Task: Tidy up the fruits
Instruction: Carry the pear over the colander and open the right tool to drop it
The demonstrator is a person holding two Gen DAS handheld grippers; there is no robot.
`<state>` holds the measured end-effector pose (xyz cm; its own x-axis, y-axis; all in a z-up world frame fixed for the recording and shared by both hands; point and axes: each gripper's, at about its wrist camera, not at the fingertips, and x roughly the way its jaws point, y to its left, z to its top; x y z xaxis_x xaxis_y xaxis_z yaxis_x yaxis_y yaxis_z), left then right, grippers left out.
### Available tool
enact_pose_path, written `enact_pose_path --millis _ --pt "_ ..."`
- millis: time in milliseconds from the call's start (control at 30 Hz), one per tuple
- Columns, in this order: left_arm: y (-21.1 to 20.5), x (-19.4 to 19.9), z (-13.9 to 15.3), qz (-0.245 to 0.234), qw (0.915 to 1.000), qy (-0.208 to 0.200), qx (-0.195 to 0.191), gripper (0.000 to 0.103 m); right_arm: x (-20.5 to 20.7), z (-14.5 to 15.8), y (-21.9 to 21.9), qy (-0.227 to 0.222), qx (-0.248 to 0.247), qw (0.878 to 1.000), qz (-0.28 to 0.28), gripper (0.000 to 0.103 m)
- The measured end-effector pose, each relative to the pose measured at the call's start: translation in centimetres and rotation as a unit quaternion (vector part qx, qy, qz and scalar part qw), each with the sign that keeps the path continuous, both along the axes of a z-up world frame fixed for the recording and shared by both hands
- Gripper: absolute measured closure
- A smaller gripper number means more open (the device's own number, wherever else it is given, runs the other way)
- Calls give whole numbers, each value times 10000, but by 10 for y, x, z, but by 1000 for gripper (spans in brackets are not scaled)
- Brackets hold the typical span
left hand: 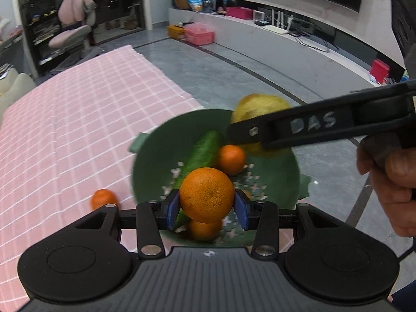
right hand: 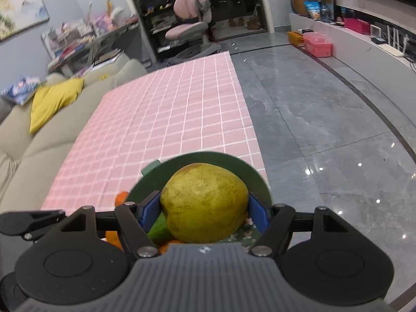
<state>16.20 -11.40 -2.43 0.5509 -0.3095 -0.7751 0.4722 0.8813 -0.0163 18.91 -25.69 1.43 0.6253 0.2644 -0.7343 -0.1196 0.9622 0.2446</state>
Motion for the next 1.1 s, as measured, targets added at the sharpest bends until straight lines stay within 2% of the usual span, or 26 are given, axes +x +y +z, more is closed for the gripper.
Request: enact_pose_path --millis 367,567,733,833,867,1100 --pt "-12 14 -29 73 9991 426 -18 53 11 -27 10 255 -409 9987 187 35" --pt "-6 22 -39 190 9965 779 -224 53 17 -44 21 439 -585 9968 333 35" --pt "-12 22 -39 110 9975 695 -106 52 21 -51 23 560 -604 9963 244 35" --pt "-16 20 -39 41 9979 642 42 42 22 -53 26 548 -704 9957 245 35" --pt "-17 19 -39 16 9980 629 53 42 22 -54 27 546 -717 9956 247 35" --pt "-12 17 -32 59 9981 605 -109 40 22 -53 27 575 -758 9952 226 35"
